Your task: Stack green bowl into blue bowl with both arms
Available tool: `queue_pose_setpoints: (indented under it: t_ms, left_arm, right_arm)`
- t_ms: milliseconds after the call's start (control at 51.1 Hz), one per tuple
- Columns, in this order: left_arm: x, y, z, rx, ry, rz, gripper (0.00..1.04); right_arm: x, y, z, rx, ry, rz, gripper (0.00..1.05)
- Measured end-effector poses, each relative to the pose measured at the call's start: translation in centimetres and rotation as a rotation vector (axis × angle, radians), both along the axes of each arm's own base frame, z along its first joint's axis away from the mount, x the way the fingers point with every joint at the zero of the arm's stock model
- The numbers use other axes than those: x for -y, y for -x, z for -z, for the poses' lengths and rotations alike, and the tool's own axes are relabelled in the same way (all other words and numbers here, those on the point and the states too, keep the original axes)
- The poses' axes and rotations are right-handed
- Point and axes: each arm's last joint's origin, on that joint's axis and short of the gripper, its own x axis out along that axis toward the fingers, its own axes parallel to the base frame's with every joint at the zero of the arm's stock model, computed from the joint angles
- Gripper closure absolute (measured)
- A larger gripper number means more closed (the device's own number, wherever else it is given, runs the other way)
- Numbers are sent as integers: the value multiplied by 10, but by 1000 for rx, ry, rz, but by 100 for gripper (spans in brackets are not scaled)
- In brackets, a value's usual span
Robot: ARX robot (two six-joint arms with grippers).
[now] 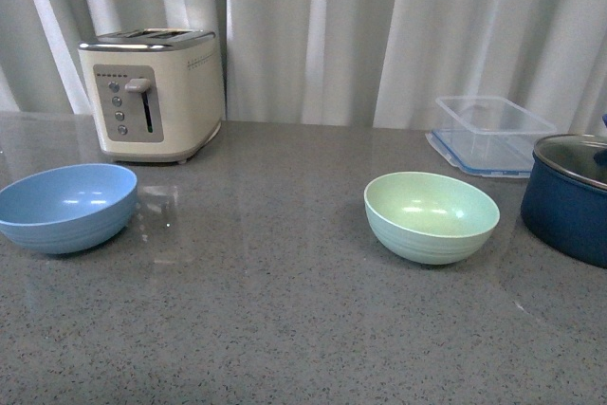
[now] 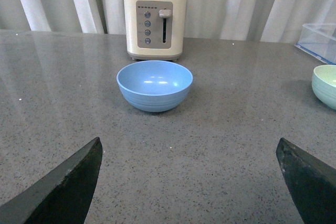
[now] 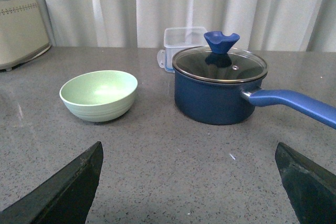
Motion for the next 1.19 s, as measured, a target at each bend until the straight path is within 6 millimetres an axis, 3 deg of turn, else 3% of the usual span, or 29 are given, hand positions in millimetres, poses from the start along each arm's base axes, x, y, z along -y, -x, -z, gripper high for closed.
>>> queue_pose_setpoints:
  t_ms: [685,803,901,1018,1077,1195]
  left_arm:
    - [0,0,0,0,0,0,7]
    - [-4,-5,-7,-100,-133,-250,7]
    - [-12,-19,-47,-118,-207,-392,7]
    - [-15,-45,-138,-29,-200,-373,7]
    - [-14,-58,-172,-26,-178,-347,7]
    - [-13,-83,-218,-51,-119,-311,7]
  right_arm:
    - [0,0,0,0,0,0,10]
    - [0,0,0,0,0,0,10]
    - [0,0,0,0,0,-1,10]
    - [0,0,0,0,0,0,10]
    - [0,0,0,0,0,0,10]
    - [0,0,0,0,0,0,10]
